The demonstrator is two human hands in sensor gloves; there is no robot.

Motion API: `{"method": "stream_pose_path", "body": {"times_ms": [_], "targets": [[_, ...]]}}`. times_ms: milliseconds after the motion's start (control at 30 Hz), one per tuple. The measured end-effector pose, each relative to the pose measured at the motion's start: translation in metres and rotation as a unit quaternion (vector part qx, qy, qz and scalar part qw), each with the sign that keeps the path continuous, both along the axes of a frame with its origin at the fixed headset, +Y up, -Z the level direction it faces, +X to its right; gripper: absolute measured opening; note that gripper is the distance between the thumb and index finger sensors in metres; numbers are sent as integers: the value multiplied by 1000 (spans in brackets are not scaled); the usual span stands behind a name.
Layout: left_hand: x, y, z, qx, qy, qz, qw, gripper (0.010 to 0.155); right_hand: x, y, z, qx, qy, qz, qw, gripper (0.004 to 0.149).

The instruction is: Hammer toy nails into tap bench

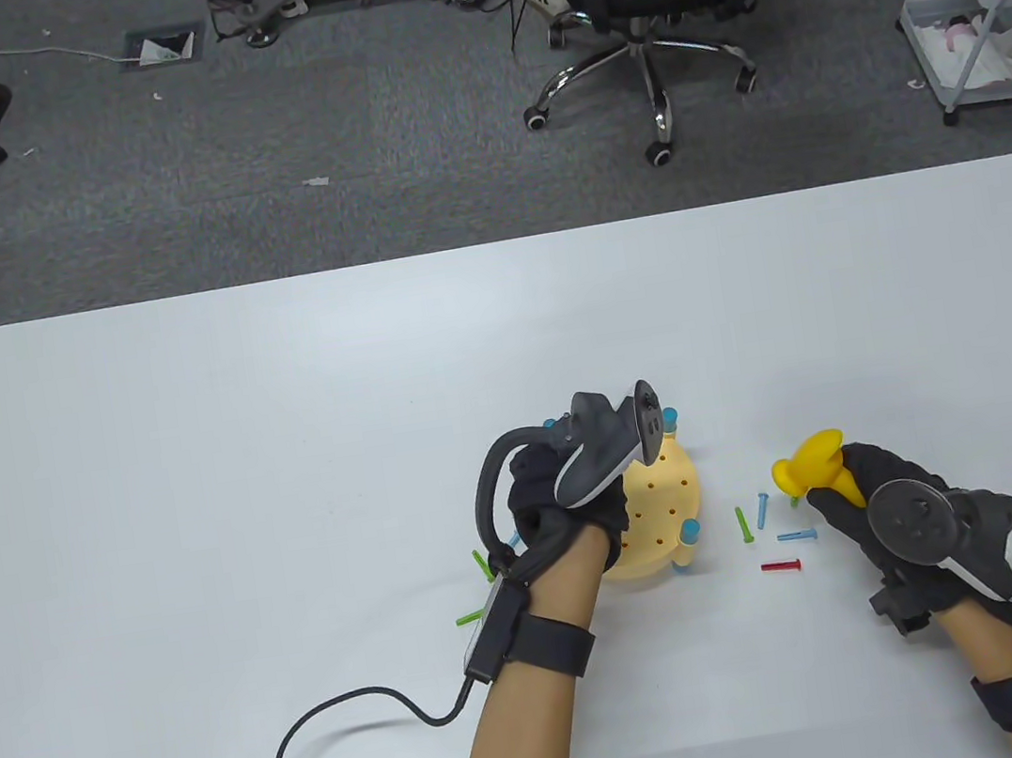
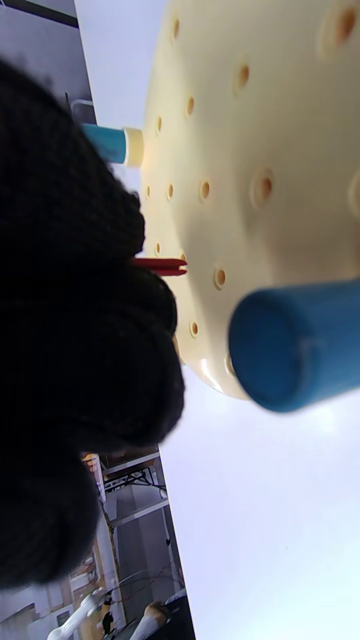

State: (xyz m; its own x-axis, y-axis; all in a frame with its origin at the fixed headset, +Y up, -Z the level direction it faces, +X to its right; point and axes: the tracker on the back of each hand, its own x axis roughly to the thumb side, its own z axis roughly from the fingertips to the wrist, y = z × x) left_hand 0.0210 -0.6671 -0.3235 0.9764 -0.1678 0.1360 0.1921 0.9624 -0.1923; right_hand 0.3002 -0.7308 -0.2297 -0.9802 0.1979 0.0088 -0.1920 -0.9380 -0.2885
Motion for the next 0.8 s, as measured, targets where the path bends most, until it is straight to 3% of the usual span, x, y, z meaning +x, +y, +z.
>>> {"method": "stream_pose_path", "body": {"times_ms": [367, 800], "targets": [[7, -9, -7, -22, 12, -28, 999, 43, -2, -2, -1, -9, 4, 5, 1000, 58], [11, 3, -6, -22, 30, -31, 999, 43, -4, -4, -2, -14, 7, 10, 1000, 58]]}}
